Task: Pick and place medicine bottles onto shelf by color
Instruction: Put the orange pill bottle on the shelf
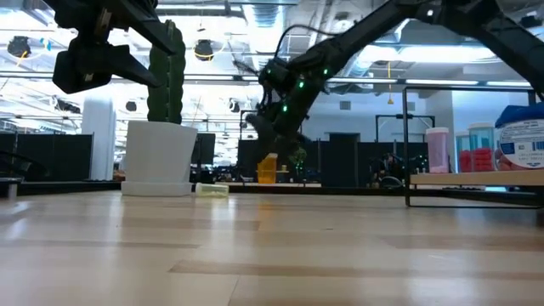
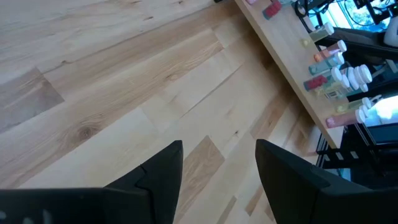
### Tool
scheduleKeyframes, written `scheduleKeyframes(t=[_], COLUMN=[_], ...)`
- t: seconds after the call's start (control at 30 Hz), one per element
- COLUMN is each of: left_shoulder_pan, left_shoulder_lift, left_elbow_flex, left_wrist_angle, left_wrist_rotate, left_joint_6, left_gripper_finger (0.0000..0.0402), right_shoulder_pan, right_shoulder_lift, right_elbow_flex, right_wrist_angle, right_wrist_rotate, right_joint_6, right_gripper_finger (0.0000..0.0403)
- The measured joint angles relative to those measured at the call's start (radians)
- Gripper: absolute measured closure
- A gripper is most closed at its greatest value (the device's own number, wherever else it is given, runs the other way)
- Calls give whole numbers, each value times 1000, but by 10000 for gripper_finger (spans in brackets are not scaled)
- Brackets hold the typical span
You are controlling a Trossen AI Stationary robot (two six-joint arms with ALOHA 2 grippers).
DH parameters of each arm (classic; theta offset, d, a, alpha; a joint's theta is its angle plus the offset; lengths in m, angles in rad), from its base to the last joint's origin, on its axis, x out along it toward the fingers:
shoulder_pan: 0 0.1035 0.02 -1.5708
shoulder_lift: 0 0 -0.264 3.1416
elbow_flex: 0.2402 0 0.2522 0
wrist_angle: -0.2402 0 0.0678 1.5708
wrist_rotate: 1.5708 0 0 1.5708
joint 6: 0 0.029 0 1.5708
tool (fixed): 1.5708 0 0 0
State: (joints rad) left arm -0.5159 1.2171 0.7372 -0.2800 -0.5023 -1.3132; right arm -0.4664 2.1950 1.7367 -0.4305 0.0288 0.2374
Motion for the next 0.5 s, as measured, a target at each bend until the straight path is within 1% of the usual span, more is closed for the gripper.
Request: scheduleKeyframes(t=[0.1, 0.27, 0.33, 0.43, 0.5], left_shoulder_pan=[0, 0, 0, 0, 0], left_shoulder_lift=[0, 0, 0, 0, 0], left_elbow_flex=[0, 0, 0, 0, 0], left_wrist_angle=[-2, 0, -1, 0, 0], left_wrist_rotate=[0, 0, 2, 8, 9], left_joint_6=[0, 0, 0, 0, 0], left_gripper_finger=[214, 214, 214, 214, 214], right_shoulder_pan=[7, 41, 69, 126, 168], right_shoulder_lift=[-42, -129, -158, -205, -243], right_elbow_flex=[0, 0, 0, -6, -34], right_wrist_angle=[-38, -165, -203, -241, -236], right_wrist_rotate=[5, 6, 8, 49, 77], right_joint_6=[1, 1, 2, 40, 63], right_gripper_finger=[189, 185, 185, 187, 187])
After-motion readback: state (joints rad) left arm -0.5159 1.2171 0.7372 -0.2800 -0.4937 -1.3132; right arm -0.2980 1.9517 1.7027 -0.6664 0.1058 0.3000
